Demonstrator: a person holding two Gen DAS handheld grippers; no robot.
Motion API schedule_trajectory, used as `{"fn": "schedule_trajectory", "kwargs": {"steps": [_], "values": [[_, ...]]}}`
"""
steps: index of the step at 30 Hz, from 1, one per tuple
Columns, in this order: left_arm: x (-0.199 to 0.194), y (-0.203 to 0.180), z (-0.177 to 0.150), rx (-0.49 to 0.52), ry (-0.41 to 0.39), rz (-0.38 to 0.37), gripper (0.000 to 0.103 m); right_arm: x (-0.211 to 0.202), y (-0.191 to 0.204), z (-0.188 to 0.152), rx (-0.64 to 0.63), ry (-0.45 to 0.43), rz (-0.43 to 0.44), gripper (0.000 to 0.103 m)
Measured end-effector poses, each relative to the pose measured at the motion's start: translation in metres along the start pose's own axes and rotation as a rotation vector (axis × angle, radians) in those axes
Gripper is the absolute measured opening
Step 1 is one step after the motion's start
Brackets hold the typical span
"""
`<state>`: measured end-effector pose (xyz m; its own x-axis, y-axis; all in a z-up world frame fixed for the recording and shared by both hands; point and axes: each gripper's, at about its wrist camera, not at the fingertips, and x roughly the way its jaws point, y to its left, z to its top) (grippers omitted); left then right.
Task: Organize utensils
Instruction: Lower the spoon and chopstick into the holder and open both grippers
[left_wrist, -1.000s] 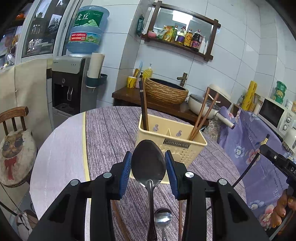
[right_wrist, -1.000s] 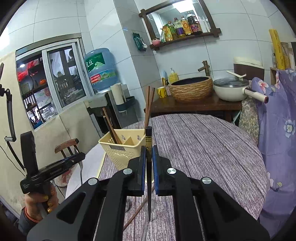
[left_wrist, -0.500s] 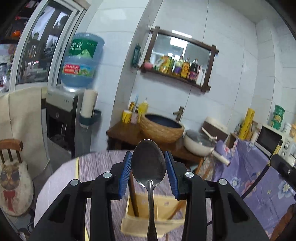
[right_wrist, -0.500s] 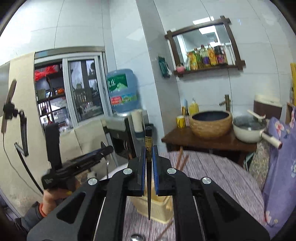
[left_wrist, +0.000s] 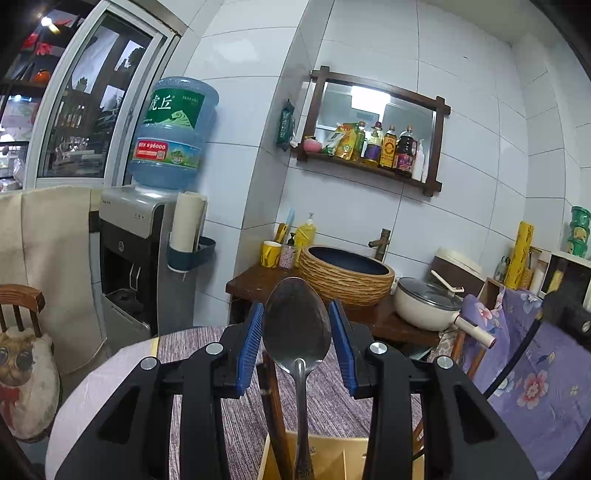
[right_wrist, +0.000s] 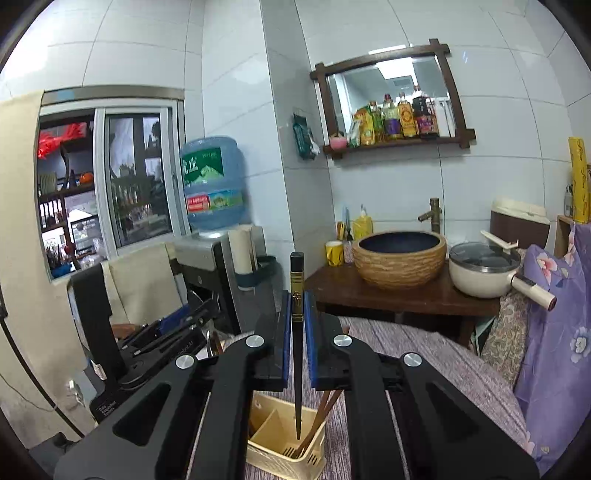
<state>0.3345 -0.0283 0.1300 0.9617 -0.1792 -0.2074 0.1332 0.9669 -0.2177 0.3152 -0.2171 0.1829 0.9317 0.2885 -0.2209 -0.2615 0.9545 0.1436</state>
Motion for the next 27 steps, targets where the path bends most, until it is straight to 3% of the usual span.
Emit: {"fn": "schedule_trajectory", "kwargs": {"steps": [12, 16, 24, 25, 26, 27], "values": [[-0.011, 0.000, -0.039, 0.062, 0.087, -0.001, 0.037, 0.015, 0.001, -0.050, 0.020, 0.110, 0.019, 0.008], [-0.006, 0.007, -0.052, 0.043, 0.148, -0.003, 0.037, 0.013, 0.000, -0.056, 0.022, 0.104, 0.012, 0.008], [-0.008, 0.001, -0.061, 0.080, 0.188, -0.011, 0.037, 0.016, -0.010, -0.059, 0.072, 0.113, 0.013, 0.009], [-0.010, 0.001, -0.061, 0.083, 0.186, -0.013, 0.038, 0.015, -0.011, -0.059, 0.073, 0.110, 0.010, 0.011], [-0.013, 0.001, -0.061, 0.087, 0.184, -0.014, 0.039, 0.014, -0.011, -0.060, 0.072, 0.107, 0.007, 0.019], [-0.016, 0.000, -0.061, 0.089, 0.182, -0.016, 0.042, 0.013, -0.011, -0.061, 0.071, 0.106, 0.005, 0.033]]}}
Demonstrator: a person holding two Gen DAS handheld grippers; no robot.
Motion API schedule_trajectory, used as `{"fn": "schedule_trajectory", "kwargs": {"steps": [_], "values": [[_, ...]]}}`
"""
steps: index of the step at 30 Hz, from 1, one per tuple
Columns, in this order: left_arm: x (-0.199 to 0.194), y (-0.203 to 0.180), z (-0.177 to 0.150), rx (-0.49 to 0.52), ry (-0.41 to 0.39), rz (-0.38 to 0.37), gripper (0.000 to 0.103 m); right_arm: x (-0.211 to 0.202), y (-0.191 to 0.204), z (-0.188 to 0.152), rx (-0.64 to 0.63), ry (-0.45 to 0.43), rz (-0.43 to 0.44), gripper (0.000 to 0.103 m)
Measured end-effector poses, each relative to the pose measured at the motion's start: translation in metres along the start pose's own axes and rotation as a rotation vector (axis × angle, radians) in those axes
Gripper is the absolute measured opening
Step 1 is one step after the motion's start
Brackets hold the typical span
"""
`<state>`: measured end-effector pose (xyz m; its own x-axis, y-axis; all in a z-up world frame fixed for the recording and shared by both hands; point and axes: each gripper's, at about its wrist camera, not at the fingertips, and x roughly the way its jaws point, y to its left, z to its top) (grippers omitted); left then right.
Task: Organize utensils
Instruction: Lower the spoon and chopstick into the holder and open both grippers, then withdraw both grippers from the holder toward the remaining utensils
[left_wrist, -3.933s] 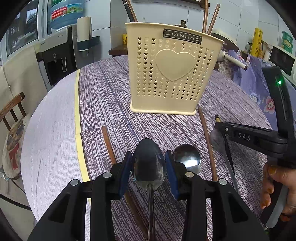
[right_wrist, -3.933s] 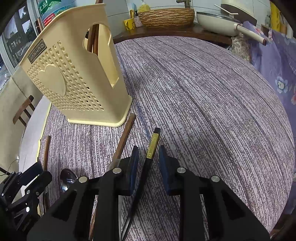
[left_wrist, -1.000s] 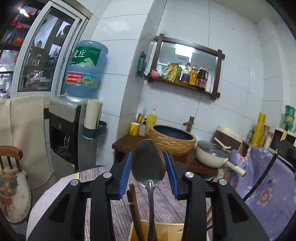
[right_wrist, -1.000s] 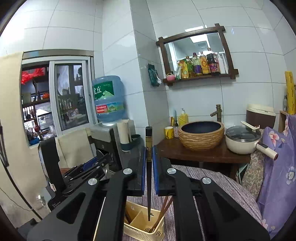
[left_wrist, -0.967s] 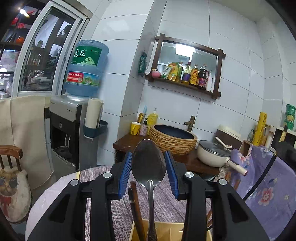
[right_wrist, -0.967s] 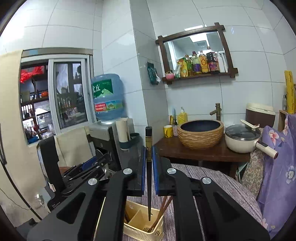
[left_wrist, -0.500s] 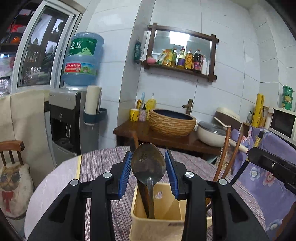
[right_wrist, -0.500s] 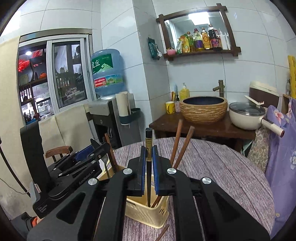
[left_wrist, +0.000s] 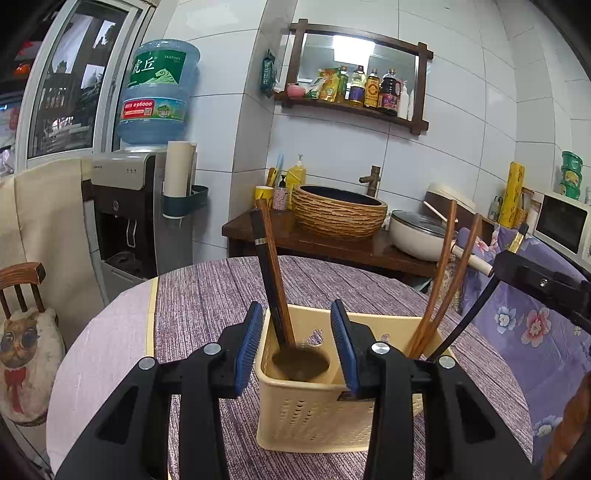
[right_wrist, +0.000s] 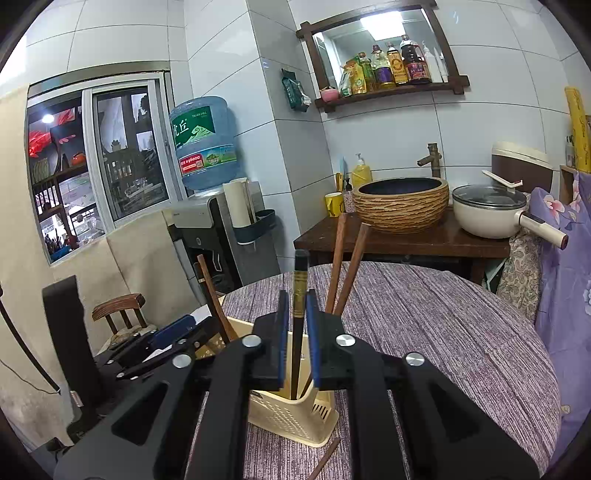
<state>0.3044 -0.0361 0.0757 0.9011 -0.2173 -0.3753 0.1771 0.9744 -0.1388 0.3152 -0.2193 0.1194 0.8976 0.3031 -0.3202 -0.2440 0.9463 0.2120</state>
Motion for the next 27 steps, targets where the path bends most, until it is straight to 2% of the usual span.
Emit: {"fn": "schedule_trajectory", "kwargs": {"steps": [2, 6, 8, 14, 18, 22, 27], "values": [[-0.008, 0.001, -0.001, -0.004, -0.008, -0.003, 0.050, -0.005, -0.002, -0.003, 0.008, -0.019, -0.016, 0.046], [-0.025, 0.007, -0.005, -0.022, 0.003, 0.004, 0.060, -0.019, -0.003, -0.010, -0.006, -0.037, -0.037, 0.048], [-0.035, 0.012, -0.009, -0.042, 0.022, 0.014, 0.076, -0.029, -0.002, -0.017, -0.020, -0.044, -0.046, 0.052], [-0.055, 0.028, -0.033, -0.074, 0.120, 0.063, 0.090, -0.046, 0.000, -0.045, -0.058, 0.005, -0.079, 0.061], [-0.062, 0.040, -0.058, -0.114, 0.172, 0.089, 0.091, -0.046, -0.004, -0.068, -0.043, 0.081, -0.095, 0.062], [-0.065, 0.044, -0.081, -0.091, 0.226, 0.140, 0.091, -0.041, -0.007, -0.095, -0.035, 0.167, -0.102, 0.062], [-0.069, 0.049, -0.106, -0.093, 0.284, 0.161, 0.088, -0.036, -0.010, -0.128, -0.017, 0.252, -0.117, 0.062]]}}
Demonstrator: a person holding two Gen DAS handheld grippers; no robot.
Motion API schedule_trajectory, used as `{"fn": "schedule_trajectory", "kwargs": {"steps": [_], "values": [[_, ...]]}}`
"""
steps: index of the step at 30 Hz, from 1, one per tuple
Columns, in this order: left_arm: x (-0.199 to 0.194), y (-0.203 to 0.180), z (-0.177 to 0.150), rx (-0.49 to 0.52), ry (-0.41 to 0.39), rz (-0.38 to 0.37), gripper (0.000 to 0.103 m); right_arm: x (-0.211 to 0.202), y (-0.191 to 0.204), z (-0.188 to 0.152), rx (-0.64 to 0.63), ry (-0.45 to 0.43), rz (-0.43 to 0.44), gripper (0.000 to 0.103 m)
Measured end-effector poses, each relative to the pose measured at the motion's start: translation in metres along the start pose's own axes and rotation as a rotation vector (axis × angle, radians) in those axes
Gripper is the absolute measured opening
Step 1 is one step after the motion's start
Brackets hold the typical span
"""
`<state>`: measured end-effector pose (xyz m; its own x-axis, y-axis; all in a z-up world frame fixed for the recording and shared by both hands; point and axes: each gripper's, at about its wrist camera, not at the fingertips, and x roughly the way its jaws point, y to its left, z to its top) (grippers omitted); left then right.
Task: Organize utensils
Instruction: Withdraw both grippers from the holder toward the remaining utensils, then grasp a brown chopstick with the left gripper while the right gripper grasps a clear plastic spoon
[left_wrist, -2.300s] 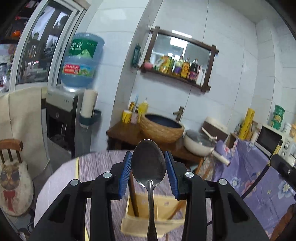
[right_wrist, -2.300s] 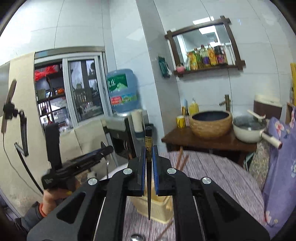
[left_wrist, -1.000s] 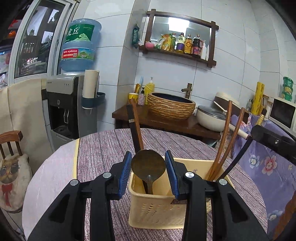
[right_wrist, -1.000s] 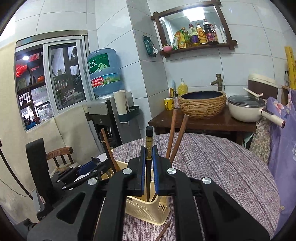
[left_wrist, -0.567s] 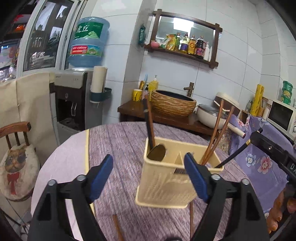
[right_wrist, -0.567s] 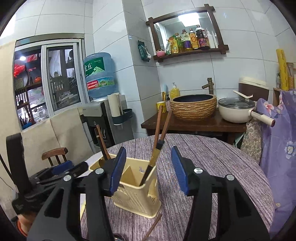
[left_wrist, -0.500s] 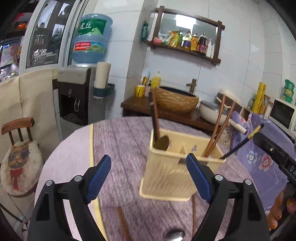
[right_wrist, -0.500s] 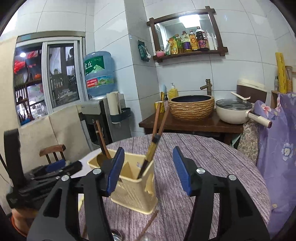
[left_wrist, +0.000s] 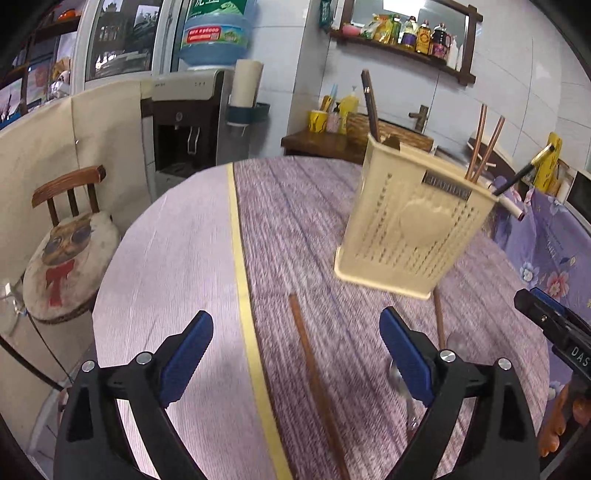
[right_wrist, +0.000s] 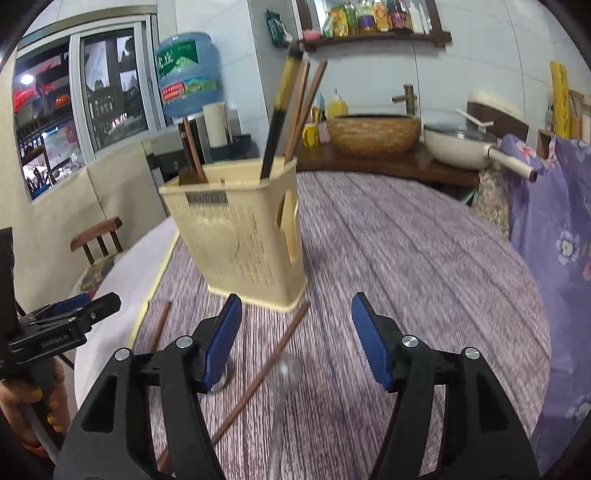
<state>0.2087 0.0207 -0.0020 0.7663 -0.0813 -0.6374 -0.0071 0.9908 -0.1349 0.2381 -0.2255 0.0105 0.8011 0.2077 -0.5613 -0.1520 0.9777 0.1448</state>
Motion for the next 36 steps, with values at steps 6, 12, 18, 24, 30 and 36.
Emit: {"fn": "schedule_trajectory", "kwargs": {"steps": [6, 12, 18, 24, 30, 36], "values": [[0.009, 0.006, -0.023, 0.003, 0.074, -0.006, 0.074, 0.016, -0.007, -0.031, 0.037, 0.095, -0.023, 0.062], [0.013, 0.004, -0.032, 0.009, 0.106, -0.023, 0.062, 0.020, 0.000, -0.043, 0.008, 0.125, -0.015, 0.062], [0.017, 0.000, -0.037, 0.016, 0.129, -0.031, 0.056, 0.028, 0.002, -0.051, 0.004, 0.175, -0.028, 0.059], [0.021, -0.002, -0.040, 0.030, 0.149, -0.028, 0.056, 0.037, 0.013, -0.056, -0.056, 0.227, -0.038, 0.058], [0.024, -0.001, -0.041, 0.041, 0.168, -0.020, 0.056, 0.050, 0.019, -0.058, -0.104, 0.264, -0.069, 0.050], [0.032, -0.004, -0.039, 0.049, 0.182, -0.014, 0.055, 0.060, 0.022, -0.051, -0.123, 0.283, -0.062, 0.049]]}}
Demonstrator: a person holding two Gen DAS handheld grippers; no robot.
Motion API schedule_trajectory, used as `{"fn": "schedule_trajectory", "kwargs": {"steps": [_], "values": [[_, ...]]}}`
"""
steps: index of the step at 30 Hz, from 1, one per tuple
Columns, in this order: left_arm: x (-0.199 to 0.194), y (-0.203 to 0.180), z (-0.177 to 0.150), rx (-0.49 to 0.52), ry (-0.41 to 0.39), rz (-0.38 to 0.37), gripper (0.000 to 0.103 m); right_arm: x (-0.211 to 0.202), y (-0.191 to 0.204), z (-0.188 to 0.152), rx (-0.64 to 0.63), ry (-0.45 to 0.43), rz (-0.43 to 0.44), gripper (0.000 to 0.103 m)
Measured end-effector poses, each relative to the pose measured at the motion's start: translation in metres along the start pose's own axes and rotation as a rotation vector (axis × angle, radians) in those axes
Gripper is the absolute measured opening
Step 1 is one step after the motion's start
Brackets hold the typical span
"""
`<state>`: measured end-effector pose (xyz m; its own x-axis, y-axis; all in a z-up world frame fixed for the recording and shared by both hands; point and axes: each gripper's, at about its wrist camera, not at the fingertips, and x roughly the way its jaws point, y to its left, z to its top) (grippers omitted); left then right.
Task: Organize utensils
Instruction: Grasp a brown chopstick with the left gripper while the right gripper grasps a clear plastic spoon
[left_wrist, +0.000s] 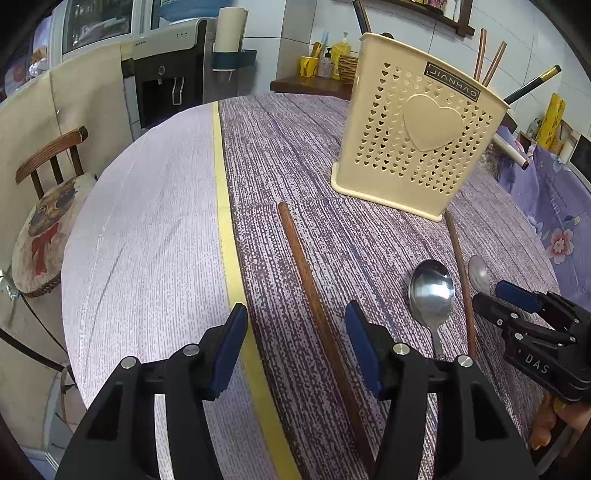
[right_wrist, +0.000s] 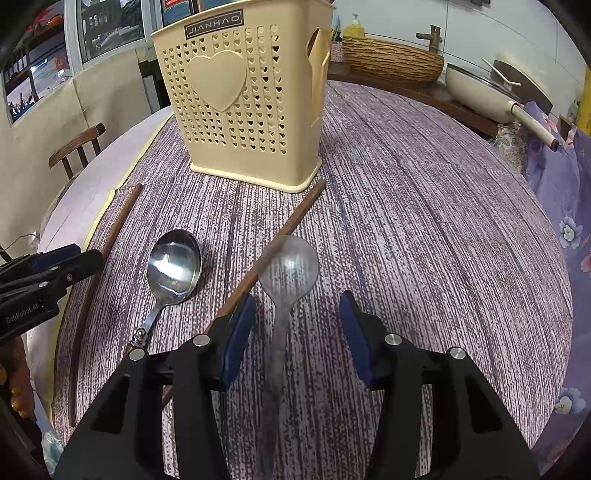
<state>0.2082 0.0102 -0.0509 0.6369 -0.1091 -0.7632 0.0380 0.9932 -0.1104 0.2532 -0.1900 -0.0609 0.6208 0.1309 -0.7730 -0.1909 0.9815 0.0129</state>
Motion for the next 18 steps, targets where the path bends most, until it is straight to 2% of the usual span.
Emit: {"fn": "schedule_trajectory", "kwargs": {"steps": [9, 18], "values": [[0.015, -0.009, 0.015, 0.040, 0.034, 0.033, 0.052, 0.009, -0.001, 0.014, 0.005, 0.021, 0.003, 0.048], [0.033, -0.015, 0.038, 0.048, 0.055, 0.090, 0.033, 0.011, -0.003, 0.019, 0.015, 0.022, -0.005, 0.041]]}}
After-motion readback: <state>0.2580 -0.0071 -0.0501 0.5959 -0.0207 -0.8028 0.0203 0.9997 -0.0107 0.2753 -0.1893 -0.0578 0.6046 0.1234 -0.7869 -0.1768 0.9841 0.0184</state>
